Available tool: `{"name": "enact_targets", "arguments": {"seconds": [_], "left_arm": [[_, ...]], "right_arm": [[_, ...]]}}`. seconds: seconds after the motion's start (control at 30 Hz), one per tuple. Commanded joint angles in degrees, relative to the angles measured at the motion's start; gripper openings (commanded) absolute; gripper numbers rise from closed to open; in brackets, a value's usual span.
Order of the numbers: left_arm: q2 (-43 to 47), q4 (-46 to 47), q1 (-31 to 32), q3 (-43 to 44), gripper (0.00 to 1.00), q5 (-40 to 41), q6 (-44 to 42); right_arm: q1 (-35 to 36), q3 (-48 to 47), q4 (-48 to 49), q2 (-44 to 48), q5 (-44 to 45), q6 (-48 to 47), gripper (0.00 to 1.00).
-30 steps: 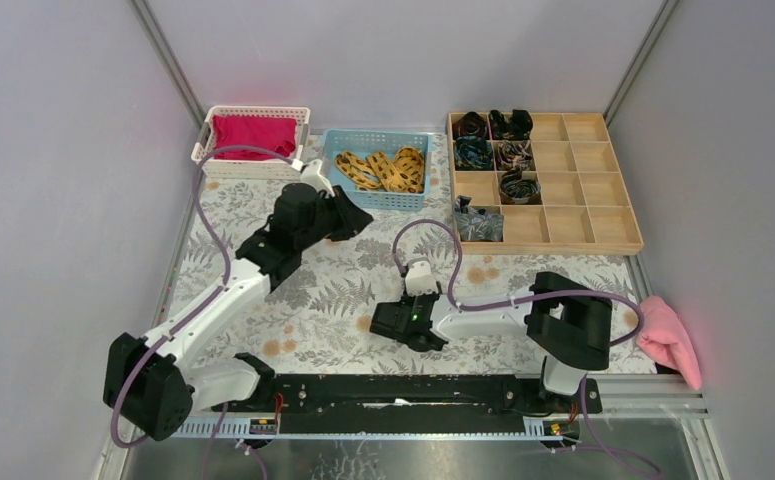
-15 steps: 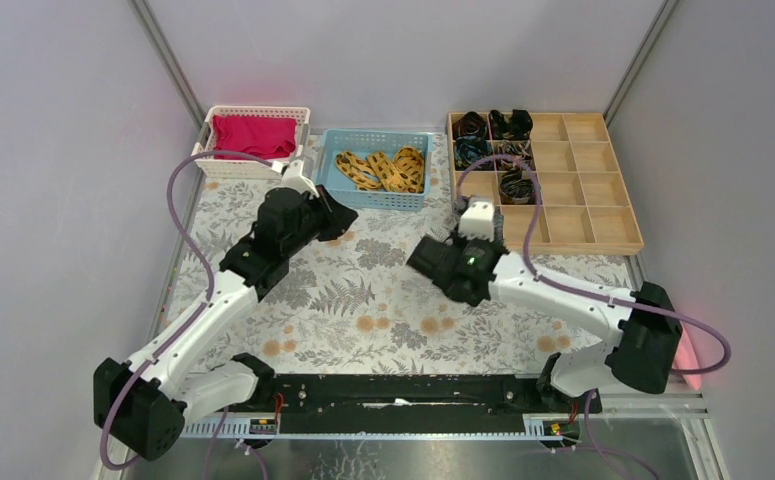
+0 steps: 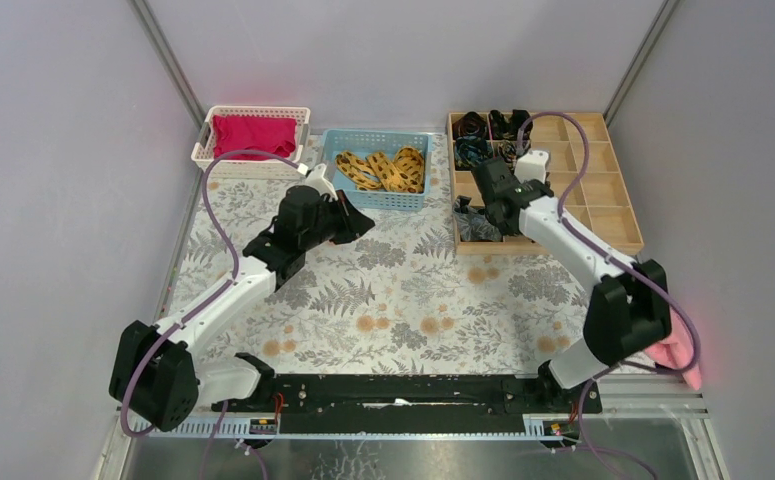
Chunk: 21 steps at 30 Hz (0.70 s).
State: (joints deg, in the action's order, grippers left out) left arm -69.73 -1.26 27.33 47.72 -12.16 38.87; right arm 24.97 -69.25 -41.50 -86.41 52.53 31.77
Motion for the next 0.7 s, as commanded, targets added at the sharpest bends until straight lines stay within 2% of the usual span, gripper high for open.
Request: {"name": "enact_targets", "arguments": {"seconds": [0.0,0.27,0.67], "left_arm": [[-0.1,4.3,-0.3,-0.1,0.08,-1.7,0.0],[0.7,3.3,-0.6,0.3,0.07,-2.6,-0.6],[0.6,3.5,-1.0,0.1,0.07,-3.9,-0.2]], "right_arm": [[-2.3,-5.8,-0.5,-6.8,-4.6,-5.9,0.0],[-5.1,-12.4,-7.5,-16.5,-8.7,-9.3,0.0],[-8.5,-15.0,-11.1,-22.1,-13.9,-14.2,0.0]]}}
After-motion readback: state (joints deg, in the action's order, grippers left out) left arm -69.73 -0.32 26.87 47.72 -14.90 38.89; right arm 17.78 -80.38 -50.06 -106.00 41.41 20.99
